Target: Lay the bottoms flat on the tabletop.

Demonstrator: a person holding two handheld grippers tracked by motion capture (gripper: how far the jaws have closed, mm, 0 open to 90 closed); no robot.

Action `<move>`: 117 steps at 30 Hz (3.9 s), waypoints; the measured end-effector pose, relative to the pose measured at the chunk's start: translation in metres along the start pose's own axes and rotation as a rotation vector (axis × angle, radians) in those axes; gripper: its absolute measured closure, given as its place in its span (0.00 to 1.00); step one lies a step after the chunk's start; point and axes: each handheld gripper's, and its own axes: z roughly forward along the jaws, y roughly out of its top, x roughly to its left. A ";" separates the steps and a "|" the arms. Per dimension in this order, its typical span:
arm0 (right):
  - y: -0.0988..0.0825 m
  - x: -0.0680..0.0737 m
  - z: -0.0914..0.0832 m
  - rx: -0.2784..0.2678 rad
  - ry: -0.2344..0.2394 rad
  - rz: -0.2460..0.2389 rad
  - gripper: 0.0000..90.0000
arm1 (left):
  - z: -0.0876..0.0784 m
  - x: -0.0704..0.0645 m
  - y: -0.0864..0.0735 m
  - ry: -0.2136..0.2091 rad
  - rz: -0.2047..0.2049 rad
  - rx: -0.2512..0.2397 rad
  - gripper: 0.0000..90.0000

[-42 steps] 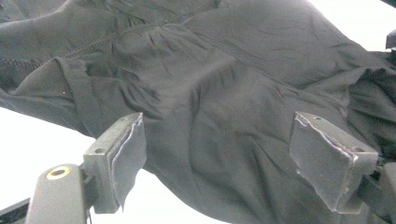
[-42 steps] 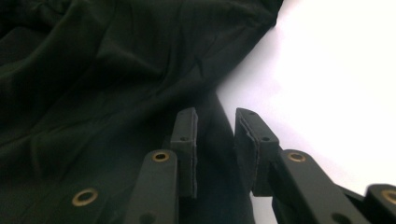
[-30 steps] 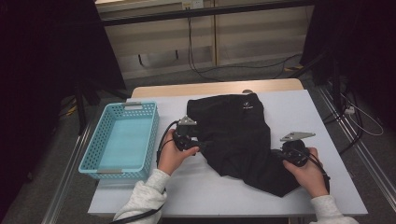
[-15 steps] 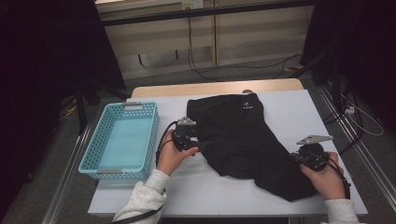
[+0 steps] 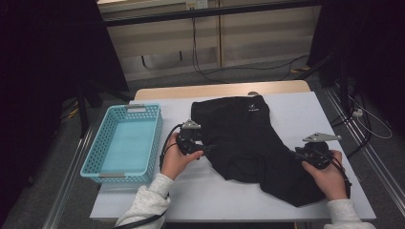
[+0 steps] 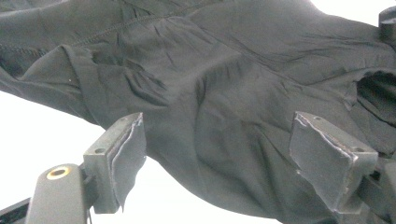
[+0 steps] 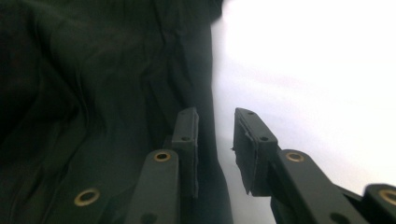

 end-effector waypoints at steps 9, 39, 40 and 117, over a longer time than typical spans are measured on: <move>0.007 0.003 0.016 0.026 0.013 -0.005 1.00 | 0.001 0.000 -0.003 0.002 -0.002 0.014 0.22; 0.009 0.011 -0.001 -0.046 -0.008 -0.008 0.71 | -0.002 0.005 -0.007 0.012 -0.022 0.017 0.21; 0.011 0.015 -0.001 -0.052 -0.002 -0.016 0.68 | -0.002 0.005 -0.007 0.012 -0.021 0.017 0.21; 0.070 0.093 0.058 -0.088 0.187 -0.099 0.38 | -0.025 0.002 -0.031 0.035 -0.022 0.018 0.21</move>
